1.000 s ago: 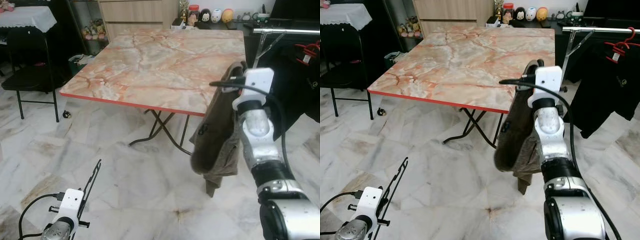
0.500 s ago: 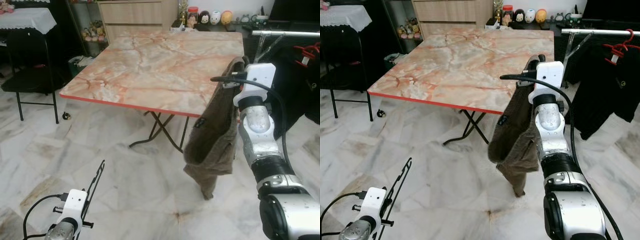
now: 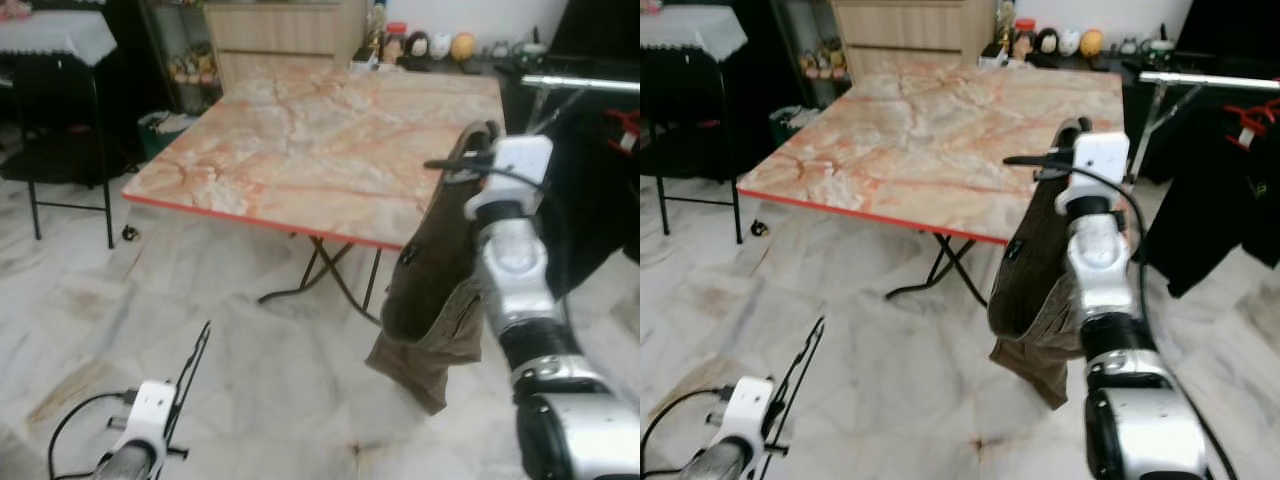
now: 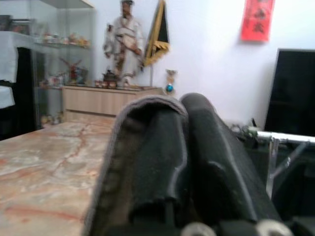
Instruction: Hang hanger
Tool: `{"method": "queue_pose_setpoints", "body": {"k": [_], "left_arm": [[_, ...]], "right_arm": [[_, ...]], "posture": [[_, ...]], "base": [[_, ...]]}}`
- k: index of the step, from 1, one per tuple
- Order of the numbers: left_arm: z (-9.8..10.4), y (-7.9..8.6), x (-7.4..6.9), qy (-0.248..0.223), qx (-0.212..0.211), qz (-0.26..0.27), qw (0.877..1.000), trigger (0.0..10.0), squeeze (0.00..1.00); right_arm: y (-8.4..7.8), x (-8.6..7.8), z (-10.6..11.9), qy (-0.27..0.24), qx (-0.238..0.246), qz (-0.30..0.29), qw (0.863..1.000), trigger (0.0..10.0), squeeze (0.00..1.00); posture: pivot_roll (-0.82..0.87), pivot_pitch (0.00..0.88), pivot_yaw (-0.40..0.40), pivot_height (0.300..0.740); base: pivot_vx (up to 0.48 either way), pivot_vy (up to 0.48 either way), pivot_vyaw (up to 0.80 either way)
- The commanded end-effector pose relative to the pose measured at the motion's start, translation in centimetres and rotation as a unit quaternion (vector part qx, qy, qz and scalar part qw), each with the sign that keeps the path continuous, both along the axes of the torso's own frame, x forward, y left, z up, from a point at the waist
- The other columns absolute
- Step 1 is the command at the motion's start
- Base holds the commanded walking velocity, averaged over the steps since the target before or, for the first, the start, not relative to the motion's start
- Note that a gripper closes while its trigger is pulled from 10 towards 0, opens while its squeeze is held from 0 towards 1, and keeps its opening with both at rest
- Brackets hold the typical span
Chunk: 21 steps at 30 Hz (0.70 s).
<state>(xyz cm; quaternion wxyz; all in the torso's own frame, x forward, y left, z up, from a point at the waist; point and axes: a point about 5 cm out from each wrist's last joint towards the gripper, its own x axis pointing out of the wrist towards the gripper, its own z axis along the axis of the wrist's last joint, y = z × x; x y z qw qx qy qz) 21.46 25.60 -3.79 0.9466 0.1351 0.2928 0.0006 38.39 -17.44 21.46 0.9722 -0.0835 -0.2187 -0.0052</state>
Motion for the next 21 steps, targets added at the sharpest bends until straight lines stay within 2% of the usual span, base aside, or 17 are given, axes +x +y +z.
{"method": "queue_pose_setpoints", "body": {"k": [1, 3, 12, 21], "left_arm": [[0.1, 0.0, 0.2, -0.004, 0.001, -0.003, 1.0, 10.0, 0.0], [0.1, -0.1, 0.2, -0.006, 0.0, -0.003, 1.0, 10.0, 0.0], [0.2, -0.1, 0.2, -0.008, -0.002, -0.001, 1.0, 10.0, 0.0], [0.1, -0.4, 0.4, -0.009, -0.007, 0.0, 1.0, 10.0, 0.0]], "right_arm": [[-0.6, -0.2, 2.8, -0.066, -0.002, -0.005, 0.998, 10.0, 0.0], [0.1, -1.1, 4.7, -0.135, -0.028, -0.001, 0.99, 10.0, 0.0], [0.7, -1.9, 5.4, -0.166, -0.042, 0.003, 0.985, 10.0, 0.0], [0.7, -1.8, 9.9, -0.224, -0.051, 0.003, 0.973, 10.0, 0.0]], "posture": [[0.09, 0.0, 0.061, 0.74], [0.09, 0.0, 0.058, 0.74], [0.1, 0.0, 0.058, 0.74], [0.08, 0.0, 0.061, 0.74]], "base": [[0.315, 0.0, 0.0], [0.317, 0.0, 0.0], [0.314, 0.0, 0.0], [0.314, 0.0, 0.0]]}}
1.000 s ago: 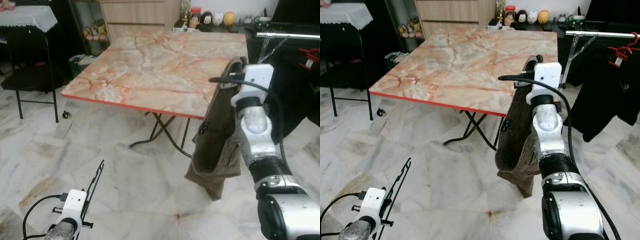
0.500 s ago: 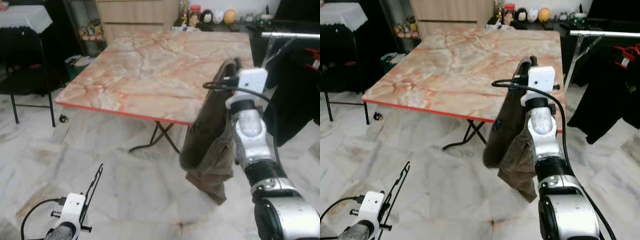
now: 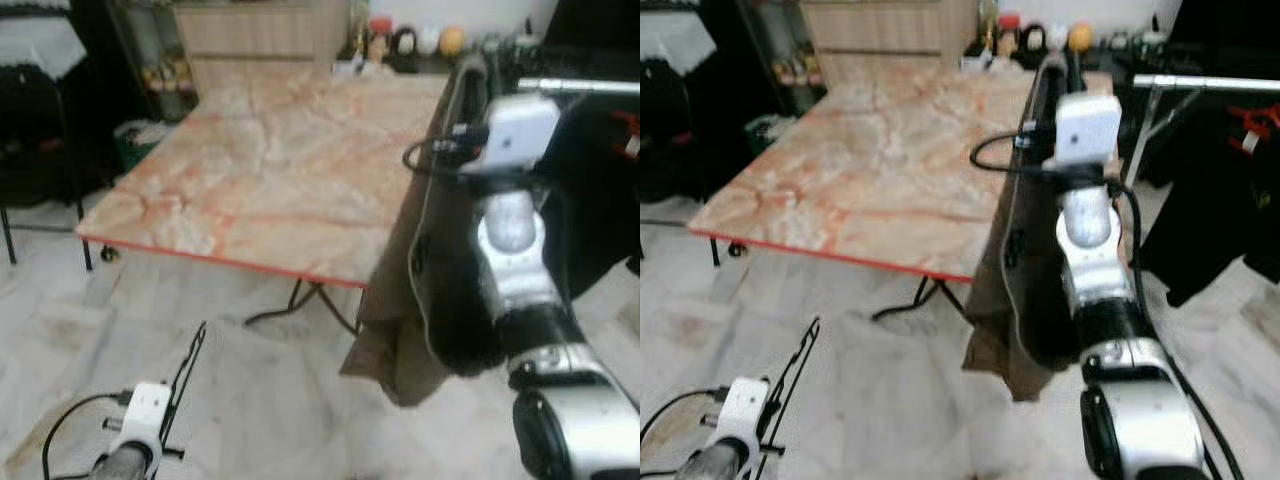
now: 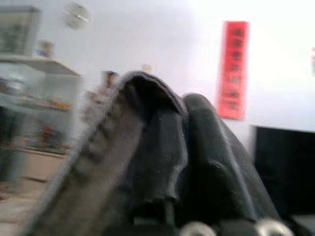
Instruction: Hang hanger
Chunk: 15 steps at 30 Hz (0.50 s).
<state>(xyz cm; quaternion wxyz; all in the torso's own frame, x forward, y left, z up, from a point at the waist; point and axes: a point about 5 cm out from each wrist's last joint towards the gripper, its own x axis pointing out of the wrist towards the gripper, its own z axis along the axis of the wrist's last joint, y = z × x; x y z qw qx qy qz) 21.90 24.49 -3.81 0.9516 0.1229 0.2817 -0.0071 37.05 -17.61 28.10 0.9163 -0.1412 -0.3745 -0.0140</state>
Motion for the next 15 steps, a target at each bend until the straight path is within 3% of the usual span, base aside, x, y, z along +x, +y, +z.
{"method": "queue_pose_setpoints", "body": {"k": [1, 15], "left_arm": [[0.1, 0.7, -0.1, 0.002, 0.007, 0.006, 1.0, 10.0, 0.0], [0.1, 1.0, -0.2, 0.003, 0.006, 0.016, 1.0, 10.0, 0.0]], "right_arm": [[1.0, -0.5, 4.0, -0.072, 0.003, 0.019, 0.997, 10.0, 0.0], [2.4, -0.4, 10.4, -0.141, -0.024, 0.045, 0.989, 10.0, 0.0]], "posture": [[0.08, 0.0, 0.061, 0.74], [0.07, 0.0, 0.062, 0.74]], "base": [[0.315, 0.0, 0.0], [0.315, 0.0, 0.0]]}}
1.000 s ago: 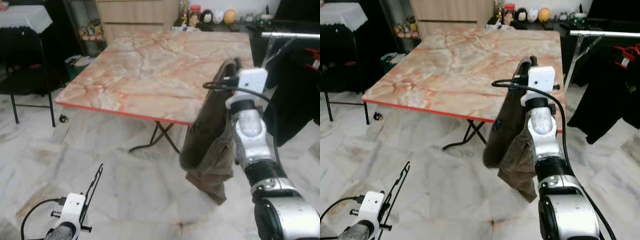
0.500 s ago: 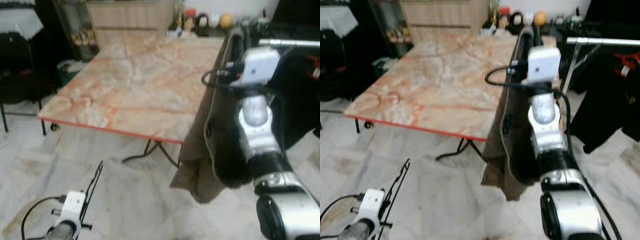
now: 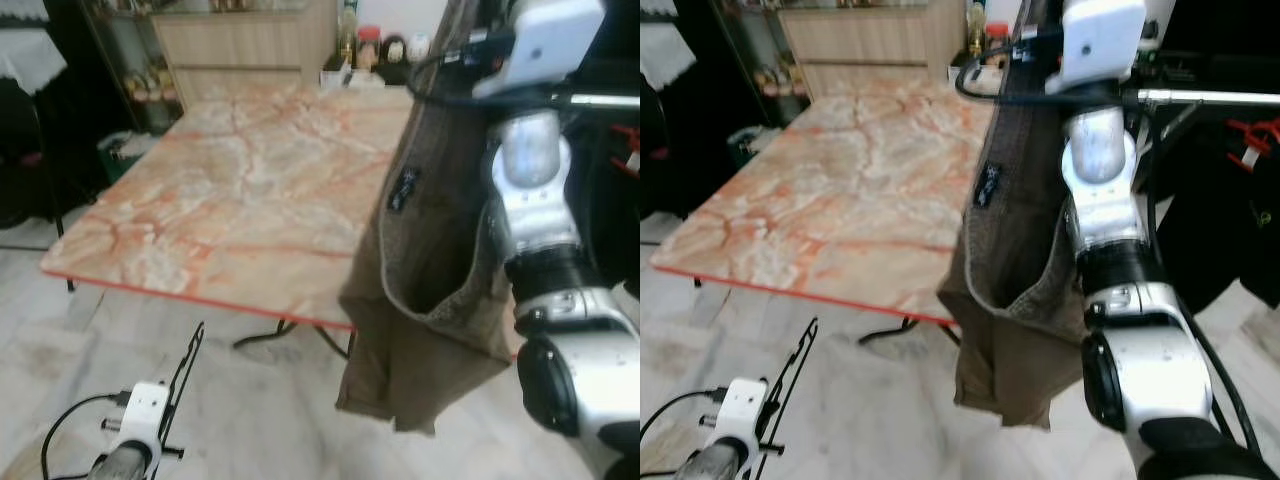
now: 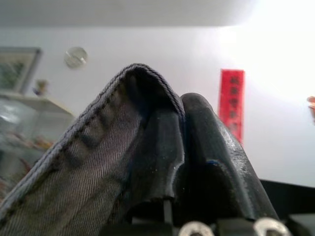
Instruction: Hang hanger
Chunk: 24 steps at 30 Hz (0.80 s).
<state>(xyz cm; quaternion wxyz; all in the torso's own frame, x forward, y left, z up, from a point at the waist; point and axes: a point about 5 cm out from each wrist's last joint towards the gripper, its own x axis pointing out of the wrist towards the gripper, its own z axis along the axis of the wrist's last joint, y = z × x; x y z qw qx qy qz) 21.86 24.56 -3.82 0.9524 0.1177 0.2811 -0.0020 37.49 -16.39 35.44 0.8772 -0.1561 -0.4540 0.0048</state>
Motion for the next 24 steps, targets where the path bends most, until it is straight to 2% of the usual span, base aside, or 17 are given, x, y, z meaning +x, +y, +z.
{"method": "queue_pose_setpoints", "body": {"k": [1, 6, 8, 9, 11, 12, 13, 15, 16, 21, 22, 24], "left_arm": [[0.1, 0.9, -0.2, 0.004, 0.01, 0.009, 1.0, 10.0, 0.0], [0.0, 0.9, -0.4, 0.008, 0.009, 0.01, 1.0, 10.0, 0.0], [-0.1, 0.8, -0.4, 0.01, 0.009, 0.01, 1.0, 10.0, 0.0], [-0.1, 0.8, -0.5, 0.01, 0.009, 0.01, 1.0, 10.0, 0.0], [-0.2, 0.7, -0.5, 0.01, 0.008, 0.009, 1.0, 10.0, 0.0], [-0.2, 0.7, -0.5, 0.01, 0.008, 0.009, 1.0, 10.0, 0.0], [-0.2, 0.7, -0.6, 0.011, 0.007, 0.009, 1.0, 10.0, 0.0], [-0.3, 0.7, -0.7, 0.012, 0.006, 0.009, 1.0, 10.0, 0.0], [-0.4, 0.7, -0.8, 0.017, 0.003, 0.008, 1.0, 10.0, 0.0], [-0.5, 0.7, -1.1, 0.021, -0.006, 0.011, 1.0, 10.0, 0.0], [-0.6, 0.6, -1.1, 0.023, -0.01, 0.011, 1.0, 10.0, 0.0], [-0.6, 0.5, -1.1, 0.021, -0.015, 0.01, 1.0, 10.0, 0.0]], "right_arm": [[1.3, -0.9, 3.3, -0.058, 0.003, 0.026, 0.998, 10.0, 0.0], [1.4, -0.5, 4.3, -0.057, -0.004, 0.024, 0.998, 10.0, 0.0], [1.2, 0.7, 2.6, -0.008, -0.01, 0.012, 1.0, 10.0, 0.0], [1.1, 0.8, 2.2, 0.0, -0.01, 0.01, 1.0, 10.0, 0.0], [1.4, 1.8, -0.7, 0.065, -0.012, 0.027, 0.997, 10.0, 0.0], [1.4, 1.8, -0.7, 0.065, -0.012, 0.027, 0.997, 10.0, 0.0], [1.6, 2.1, -2.7, 0.101, -0.018, 0.033, 0.994, 10.0, 0.0], [1.7, 2.3, -4.2, 0.127, -0.02, 0.037, 0.991, 10.0, 0.0], [1.5, 2.5, -6.4, 0.164, -0.018, 0.037, 0.986, 10.0, 0.0], [0.5, 2.5, -10.9, 0.235, -0.002, 0.027, 0.972, 10.0, 0.0], [-0.1, 2.2, -12.8, 0.263, 0.003, 0.015, 0.965, 10.0, 0.0], [-0.5, 1.8, -14.9, 0.291, 0.01, 0.009, 0.957, 10.0, 0.0]], "posture": [[0.07, 0.0, 0.062, 0.74], [0.06, 0.0, 0.059, 0.74], [0.07, 0.0, 0.055, 0.74], [0.07, 0.0, 0.055, 0.74], [0.08, 0.001, 0.053, 0.74], [0.08, 0.001, 0.053, 0.74], [0.08, 0.004, 0.052, 0.74], [0.08, 0.005, 0.052, 0.74], [0.08, 0.005, 0.052, 0.74], [0.08, 0.011, 0.05, 0.74], [0.08, 0.011, 0.05, 0.74], [0.08, 0.014, 0.051, 0.74]], "base": [[0.311, 0.0, 0.0], [0.313, 0.0, 0.0], [0.313, 0.0, 0.0], [0.315, 0.0, 0.0], [0.315, 0.0, 0.0], [0.315, 0.0, 0.0], [0.315, 0.0, 0.0], [0.313, 0.0, 0.0], [0.266, 0.0, 0.0], [0.049, 0.0, 0.0], [0.0, 0.0, 0.0], [0.0, 0.0, 0.0]]}}
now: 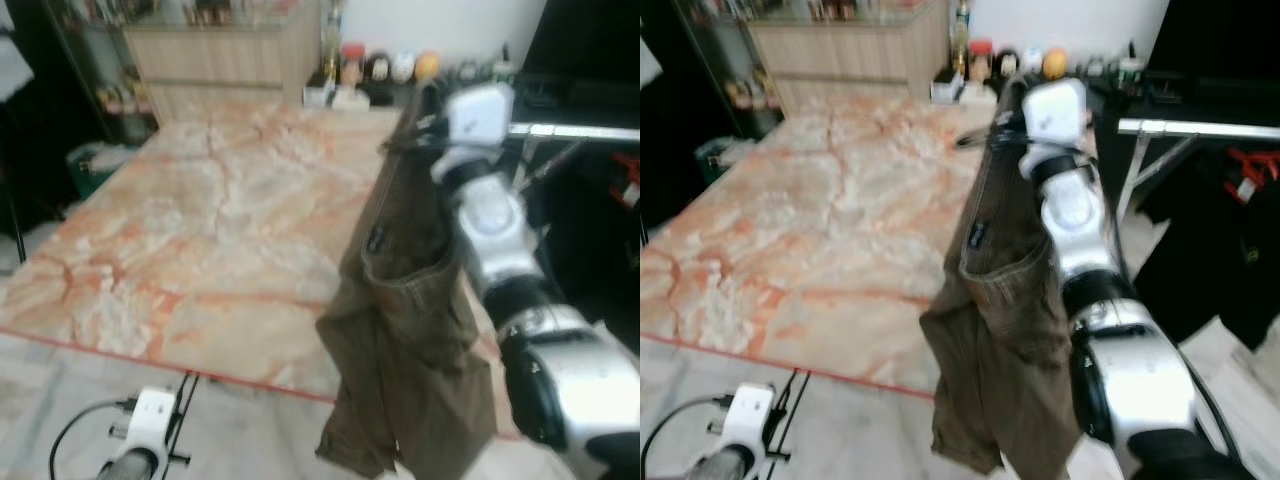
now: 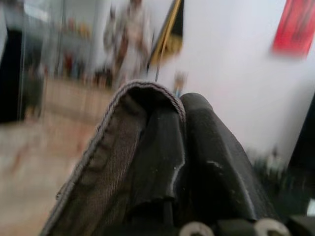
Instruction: Hang hanger
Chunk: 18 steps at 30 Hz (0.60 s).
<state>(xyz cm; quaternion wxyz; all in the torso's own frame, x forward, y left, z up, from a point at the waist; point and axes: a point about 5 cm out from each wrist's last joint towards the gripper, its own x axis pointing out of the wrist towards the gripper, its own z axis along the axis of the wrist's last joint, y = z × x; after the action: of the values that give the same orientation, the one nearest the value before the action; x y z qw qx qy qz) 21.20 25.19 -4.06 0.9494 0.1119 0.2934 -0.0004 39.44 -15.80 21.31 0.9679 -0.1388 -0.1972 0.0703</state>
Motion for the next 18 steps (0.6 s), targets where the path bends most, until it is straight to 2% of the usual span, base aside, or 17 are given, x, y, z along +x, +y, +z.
{"method": "queue_pose_setpoints", "body": {"k": [1, 6, 10, 18], "left_arm": [[-0.3, -0.1, -0.4, 0.009, -0.011, 0.005, 1.0, 10.0, 0.0], [-0.4, -0.2, -0.3, 0.011, -0.012, 0.005, 1.0, 10.0, 0.0], [-0.4, -0.4, -0.3, 0.015, -0.026, 0.0, 1.0, 10.0, 0.0], [-0.8, -0.3, -0.9, 0.024, -0.024, 0.002, 0.999, 10.0, 0.0]], "right_arm": [[-1.1, -0.1, -0.7, 0.015, 0.006, -0.018, 1.0, 10.0, 0.0], [-1.5, -1.4, -4.8, 0.071, 0.012, -0.018, 0.997, 10.0, 0.0], [-1.5, -2.8, -7.7, 0.103, 0.038, -0.023, 0.994, 10.0, 0.0], [-1.8, -4.6, -10.4, 0.129, 0.082, -0.044, 0.987, 10.0, 0.0]], "posture": [[0.08, 0.014, 0.051, 0.74], [0.09, 0.02, 0.052, 0.74], [0.08, 0.018, 0.055, 0.74], [0.08, 0.013, 0.055, 0.74]], "base": [[0.0, 0.0, 0.0], [0.0, 0.0, 0.0], [0.0, 0.0, 0.0], [0.0, 0.0, 0.0]]}}
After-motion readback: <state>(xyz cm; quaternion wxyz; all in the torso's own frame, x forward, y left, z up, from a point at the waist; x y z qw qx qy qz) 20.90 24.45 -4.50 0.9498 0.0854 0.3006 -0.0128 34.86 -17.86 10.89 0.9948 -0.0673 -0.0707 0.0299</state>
